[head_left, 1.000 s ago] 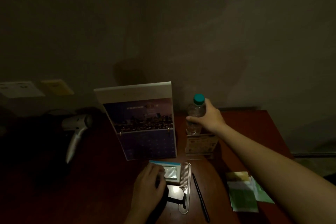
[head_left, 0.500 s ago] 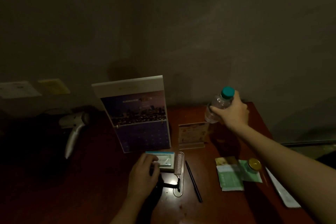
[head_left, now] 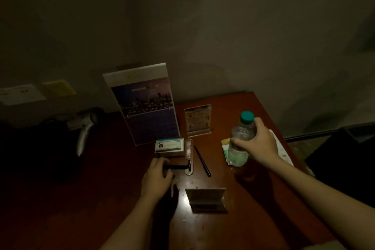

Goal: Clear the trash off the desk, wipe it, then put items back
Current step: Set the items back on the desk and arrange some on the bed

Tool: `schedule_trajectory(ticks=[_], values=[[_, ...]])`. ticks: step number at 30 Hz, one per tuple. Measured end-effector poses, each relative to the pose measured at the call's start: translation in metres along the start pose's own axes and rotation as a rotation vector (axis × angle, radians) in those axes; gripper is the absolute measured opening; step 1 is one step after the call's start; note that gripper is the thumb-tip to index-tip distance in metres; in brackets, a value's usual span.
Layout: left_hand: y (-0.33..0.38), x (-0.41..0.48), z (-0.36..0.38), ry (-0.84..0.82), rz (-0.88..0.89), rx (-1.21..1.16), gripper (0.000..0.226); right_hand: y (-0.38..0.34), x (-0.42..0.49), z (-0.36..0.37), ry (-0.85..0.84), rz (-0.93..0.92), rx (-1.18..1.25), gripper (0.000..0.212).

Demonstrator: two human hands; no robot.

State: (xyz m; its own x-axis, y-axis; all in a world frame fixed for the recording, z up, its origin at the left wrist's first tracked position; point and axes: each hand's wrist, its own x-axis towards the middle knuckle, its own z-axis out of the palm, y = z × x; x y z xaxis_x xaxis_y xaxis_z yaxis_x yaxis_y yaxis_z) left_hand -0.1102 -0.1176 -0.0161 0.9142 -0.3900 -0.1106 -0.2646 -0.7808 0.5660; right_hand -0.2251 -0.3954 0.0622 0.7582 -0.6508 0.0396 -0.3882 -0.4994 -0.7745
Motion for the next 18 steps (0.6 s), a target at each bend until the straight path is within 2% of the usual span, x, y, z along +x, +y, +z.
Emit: schedule_trajectory(ticks=[9,14,18], values=[[0.007,-0.019,0.001,-0.027,0.028,0.018,0.028,0.027,-0.051,0.018,-0.151,0.056,-0.031,0.067],[0.009,-0.011,-0.005,-0.008,0.040,0.019,0.028,0.031,-0.064,0.006,-0.298,0.071,0.080,0.095],[0.008,0.005,-0.009,0.004,0.032,0.038,0.030,-0.002,-0.041,-0.028,-0.223,-0.029,0.243,0.092]])
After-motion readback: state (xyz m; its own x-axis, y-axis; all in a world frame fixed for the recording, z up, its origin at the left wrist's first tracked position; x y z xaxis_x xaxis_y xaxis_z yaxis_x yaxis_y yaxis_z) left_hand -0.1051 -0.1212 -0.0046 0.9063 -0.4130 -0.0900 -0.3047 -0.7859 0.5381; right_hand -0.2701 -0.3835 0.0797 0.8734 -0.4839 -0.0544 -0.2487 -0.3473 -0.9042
